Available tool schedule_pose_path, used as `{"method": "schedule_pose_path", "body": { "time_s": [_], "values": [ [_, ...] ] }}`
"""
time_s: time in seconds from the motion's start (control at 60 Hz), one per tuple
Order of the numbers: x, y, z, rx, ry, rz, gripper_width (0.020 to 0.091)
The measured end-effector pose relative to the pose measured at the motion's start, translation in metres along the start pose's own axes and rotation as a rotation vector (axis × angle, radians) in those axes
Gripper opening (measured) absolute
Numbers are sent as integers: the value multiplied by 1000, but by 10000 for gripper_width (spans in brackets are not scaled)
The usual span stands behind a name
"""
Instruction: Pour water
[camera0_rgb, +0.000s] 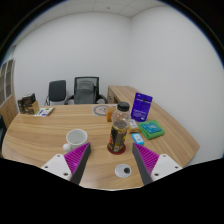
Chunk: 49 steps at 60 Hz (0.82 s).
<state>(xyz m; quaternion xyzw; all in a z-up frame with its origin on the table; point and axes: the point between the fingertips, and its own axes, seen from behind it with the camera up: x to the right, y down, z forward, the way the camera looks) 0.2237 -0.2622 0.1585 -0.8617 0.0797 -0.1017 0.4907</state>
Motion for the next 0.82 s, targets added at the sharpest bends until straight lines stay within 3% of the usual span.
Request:
{"method": "schedule_pose_path", "body": {
  "time_s": [0.367, 0.817],
  "values": [
    [-57, 31, -190, -48, -42, 22, 853],
    [-56, 37, -238, -38, -14, 16, 853]
  ]
}}
